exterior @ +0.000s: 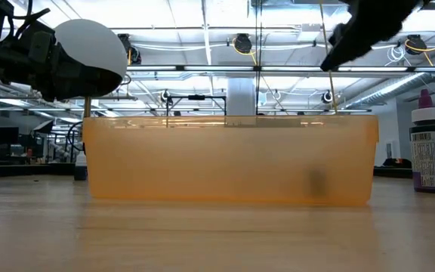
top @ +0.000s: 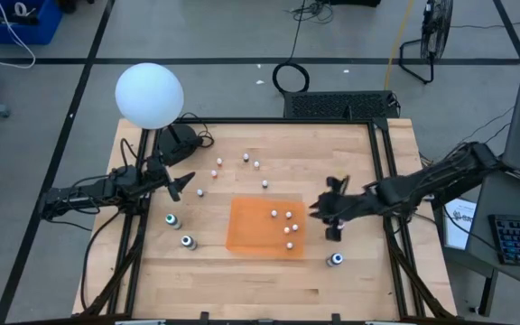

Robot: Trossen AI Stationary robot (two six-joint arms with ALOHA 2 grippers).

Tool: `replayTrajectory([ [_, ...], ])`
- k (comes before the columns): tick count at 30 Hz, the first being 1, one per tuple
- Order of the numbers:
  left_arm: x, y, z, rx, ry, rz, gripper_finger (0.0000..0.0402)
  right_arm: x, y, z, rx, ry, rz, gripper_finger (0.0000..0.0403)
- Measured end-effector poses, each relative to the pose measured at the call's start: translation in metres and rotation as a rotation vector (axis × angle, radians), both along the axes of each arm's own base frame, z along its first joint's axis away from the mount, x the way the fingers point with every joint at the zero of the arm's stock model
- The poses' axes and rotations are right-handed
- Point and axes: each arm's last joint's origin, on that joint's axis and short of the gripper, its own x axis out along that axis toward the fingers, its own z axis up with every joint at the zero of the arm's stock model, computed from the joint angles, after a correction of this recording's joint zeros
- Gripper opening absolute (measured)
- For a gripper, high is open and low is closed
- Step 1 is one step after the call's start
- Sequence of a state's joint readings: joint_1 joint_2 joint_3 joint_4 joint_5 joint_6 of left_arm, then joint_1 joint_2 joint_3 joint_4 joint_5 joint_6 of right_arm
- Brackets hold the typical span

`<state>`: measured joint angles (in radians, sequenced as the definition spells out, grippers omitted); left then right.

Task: Pick & Place food coloring
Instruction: Put the blue food coloring bottle into the orange bin

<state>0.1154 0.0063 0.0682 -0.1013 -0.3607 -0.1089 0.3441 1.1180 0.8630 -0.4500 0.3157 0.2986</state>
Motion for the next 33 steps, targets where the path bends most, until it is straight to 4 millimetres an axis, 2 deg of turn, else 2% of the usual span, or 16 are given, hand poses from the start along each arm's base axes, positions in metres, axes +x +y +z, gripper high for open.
replayTrajectory([
  [5, 0.000, 0.000, 0.000, 0.000, 0.000, 0.000, 0.0353, -0.038, -0.025, -0.025, 0.019, -0.198, -0.025, 0.0100],
  [10, 0.000, 0.000, 0.000, 0.000, 0.000, 0.000, 0.0353, -0.066, -0.056, -0.054, -0.018, -0.442, -0.124, 0.0100],
  [14, 0.000, 0.000, 0.000, 0.000, 0.000, 0.000, 0.0353, -0.083, -0.073, -0.071, 0.001, -0.506, -0.166, 0.0100],
  [17, 0.000, 0.000, 0.000, 0.000, 0.000, 0.000, 0.0353, -0.091, -0.080, -0.077, 0.016, -0.546, -0.153, 0.0100],
  [27, 0.000, 0.000, 0.000, 0.000, 0.000, 0.000, 0.0353, -0.106, -0.087, -0.092, -0.094, -0.627, -0.198, 0.0090],
  [33, 0.000, 0.000, 0.000, 0.000, 0.000, 0.000, 0.0353, -0.110, -0.090, -0.089, -0.130, -0.680, -0.261, 0.0086],
])
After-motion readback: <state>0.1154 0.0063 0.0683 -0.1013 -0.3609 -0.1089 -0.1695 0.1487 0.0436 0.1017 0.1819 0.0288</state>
